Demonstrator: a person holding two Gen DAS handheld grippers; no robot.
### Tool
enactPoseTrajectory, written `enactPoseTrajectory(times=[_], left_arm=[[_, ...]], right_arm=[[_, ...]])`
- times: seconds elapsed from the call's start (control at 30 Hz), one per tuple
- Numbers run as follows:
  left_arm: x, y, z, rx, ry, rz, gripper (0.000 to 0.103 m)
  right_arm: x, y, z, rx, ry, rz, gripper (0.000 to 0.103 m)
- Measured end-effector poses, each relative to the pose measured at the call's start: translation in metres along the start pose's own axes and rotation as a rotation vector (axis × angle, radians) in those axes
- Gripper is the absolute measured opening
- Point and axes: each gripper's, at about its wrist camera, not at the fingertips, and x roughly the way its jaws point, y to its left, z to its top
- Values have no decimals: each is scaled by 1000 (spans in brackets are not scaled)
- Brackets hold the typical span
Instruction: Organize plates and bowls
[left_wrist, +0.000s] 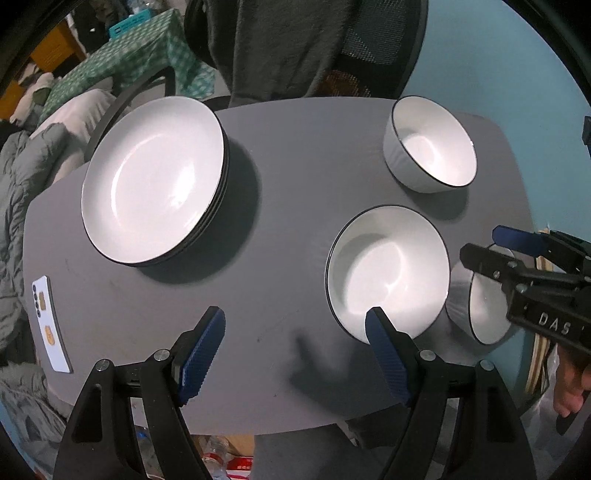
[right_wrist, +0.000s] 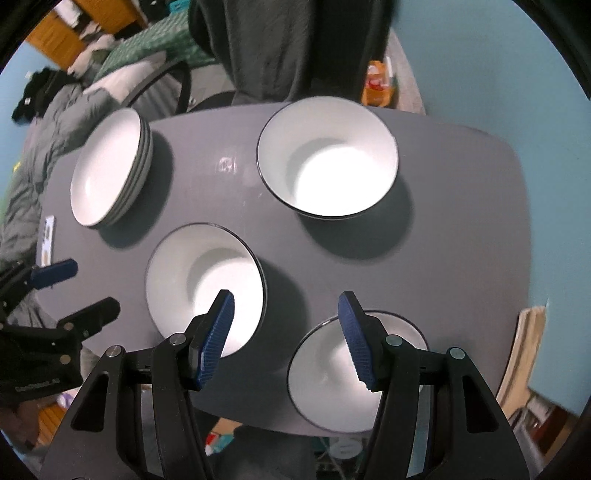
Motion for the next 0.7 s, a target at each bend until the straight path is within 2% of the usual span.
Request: enactPoseTrajectory(times=[0.23,0.5,0.7], left_arm=[[22,-3,-2,-48,33,-6,80],[41,-6,-4,-48,51,19,80],[48,-3,-4,-63,60,5,80]], right_arm=[[17,6,5,-81,24,-2,58],[37,11,12,-127,53,2,58],[49,14,11,-155,71,7,57]])
